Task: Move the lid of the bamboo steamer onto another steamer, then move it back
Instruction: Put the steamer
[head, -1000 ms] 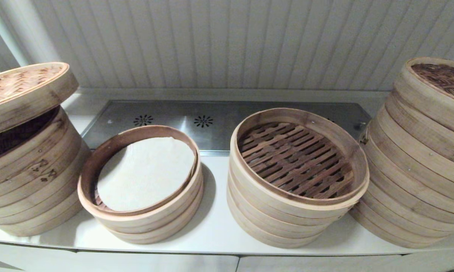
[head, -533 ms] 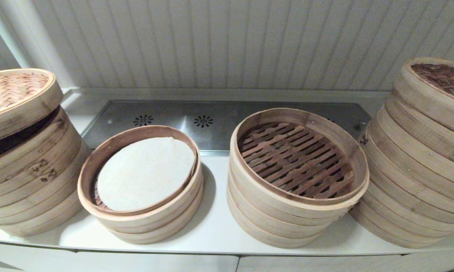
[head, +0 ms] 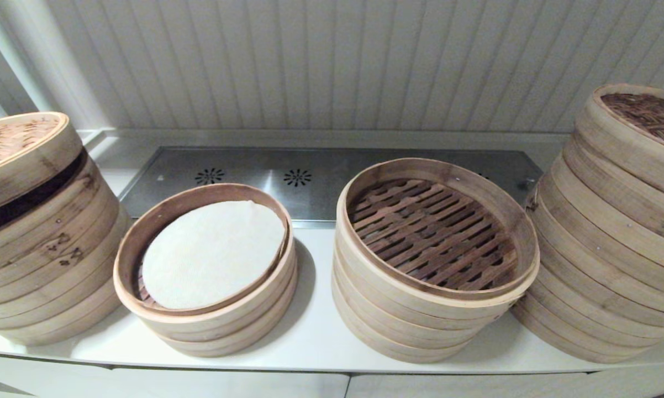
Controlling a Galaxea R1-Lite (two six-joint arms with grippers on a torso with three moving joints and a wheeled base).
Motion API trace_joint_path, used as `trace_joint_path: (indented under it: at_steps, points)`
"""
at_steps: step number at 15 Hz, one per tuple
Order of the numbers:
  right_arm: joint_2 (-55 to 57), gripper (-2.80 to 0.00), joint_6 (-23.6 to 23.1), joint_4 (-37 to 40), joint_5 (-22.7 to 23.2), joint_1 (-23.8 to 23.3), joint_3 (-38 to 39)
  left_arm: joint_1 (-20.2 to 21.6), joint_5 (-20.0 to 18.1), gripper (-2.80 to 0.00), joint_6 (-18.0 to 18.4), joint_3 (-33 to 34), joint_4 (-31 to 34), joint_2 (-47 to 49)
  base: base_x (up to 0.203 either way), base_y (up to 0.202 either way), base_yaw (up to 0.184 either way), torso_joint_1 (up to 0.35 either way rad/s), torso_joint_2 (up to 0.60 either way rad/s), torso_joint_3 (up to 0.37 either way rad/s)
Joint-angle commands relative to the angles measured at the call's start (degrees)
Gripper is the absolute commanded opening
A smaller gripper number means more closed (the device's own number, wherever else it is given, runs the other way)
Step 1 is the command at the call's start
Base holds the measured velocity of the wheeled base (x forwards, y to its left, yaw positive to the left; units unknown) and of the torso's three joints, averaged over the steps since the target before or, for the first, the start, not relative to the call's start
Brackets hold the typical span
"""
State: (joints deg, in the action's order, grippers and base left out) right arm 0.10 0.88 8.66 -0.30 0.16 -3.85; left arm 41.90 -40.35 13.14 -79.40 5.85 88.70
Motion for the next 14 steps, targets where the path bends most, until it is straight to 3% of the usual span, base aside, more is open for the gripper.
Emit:
trace_joint_path:
  at_steps: [1, 4, 14]
  points:
    - [0.1, -2.8, 0.0, 0.0, 0.0, 0.0, 0.1, 0.4, -0.3, -2.8, 0.2, 1.6, -1.4, 0.2, 0.0, 0.0, 0.0, 0.0, 0.0, 0.0]
    - [0.1, -2.8, 0.0, 0.0, 0.0, 0.0, 0.1, 0.5, -0.3, -2.8, 0.1, 3.5, -4.6, 0.3, 0.0, 0.0, 0.0, 0.0, 0.0, 0.0]
    - [0.1, -2.8, 0.0, 0.0, -0.1, 0.0, 0.1, 0.5, -0.4, -2.8, 0.2, 4.5, -4.5, 0.7, 0.0, 0.0, 0.0, 0.0, 0.0, 0.0]
